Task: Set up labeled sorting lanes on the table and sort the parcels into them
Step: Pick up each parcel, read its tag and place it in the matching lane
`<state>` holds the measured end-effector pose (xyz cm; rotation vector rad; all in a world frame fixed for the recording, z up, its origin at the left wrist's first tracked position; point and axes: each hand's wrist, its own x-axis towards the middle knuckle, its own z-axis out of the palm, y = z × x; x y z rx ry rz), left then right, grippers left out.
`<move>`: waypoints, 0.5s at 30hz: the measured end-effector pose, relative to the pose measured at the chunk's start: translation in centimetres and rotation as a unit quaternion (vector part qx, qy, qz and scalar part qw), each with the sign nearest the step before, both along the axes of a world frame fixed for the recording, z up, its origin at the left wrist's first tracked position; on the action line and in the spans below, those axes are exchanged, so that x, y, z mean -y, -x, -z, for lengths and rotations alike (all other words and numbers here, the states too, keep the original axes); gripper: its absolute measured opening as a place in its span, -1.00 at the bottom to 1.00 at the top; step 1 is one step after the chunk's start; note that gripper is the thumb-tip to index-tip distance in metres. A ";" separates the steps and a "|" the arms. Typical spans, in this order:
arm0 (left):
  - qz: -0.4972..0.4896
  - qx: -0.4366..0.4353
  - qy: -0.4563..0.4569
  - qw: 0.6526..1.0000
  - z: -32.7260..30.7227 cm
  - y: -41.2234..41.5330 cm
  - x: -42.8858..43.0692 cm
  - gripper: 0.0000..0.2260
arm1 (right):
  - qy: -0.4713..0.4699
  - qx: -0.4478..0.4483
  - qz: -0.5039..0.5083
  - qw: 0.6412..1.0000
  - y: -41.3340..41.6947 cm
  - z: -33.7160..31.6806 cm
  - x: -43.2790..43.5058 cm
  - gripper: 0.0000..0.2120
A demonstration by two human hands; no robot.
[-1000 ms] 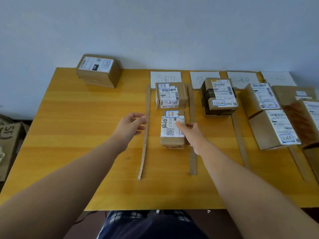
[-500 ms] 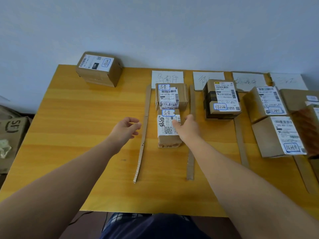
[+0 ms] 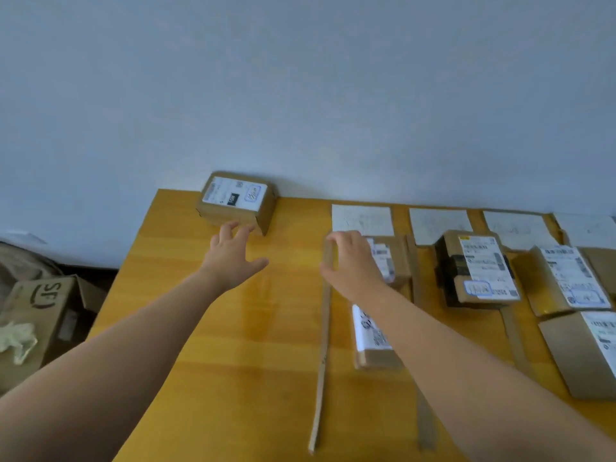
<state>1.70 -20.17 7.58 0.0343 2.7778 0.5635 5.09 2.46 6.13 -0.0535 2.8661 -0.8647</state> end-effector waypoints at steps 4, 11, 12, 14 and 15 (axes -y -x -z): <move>0.030 -0.023 0.113 0.993 1.2 5.5 4.4 -0.15 | 0.012 0.039 0.006 0.999 4.2 1.0 4.8 -0.37; -0.021 0.025 0.039 0.999 4.9 12.3 8.0 0.00 | 0.044 0.168 0.049 0.984 10.3 4.4 10.7 -0.14; -0.035 0.030 0.017 0.999 5.1 13.1 8.2 0.01 | 0.045 0.170 0.058 0.983 11.4 4.5 11.2 -0.13; -0.071 0.051 -0.041 0.995 5.5 14.6 8.5 0.02 | 0.044 0.175 0.071 0.981 13.8 4.6 12.1 -0.15; -0.101 0.070 -0.082 0.989 5.7 15.3 8.7 0.01 | 0.044 0.177 0.072 0.981 14.8 4.6 12.4 -0.17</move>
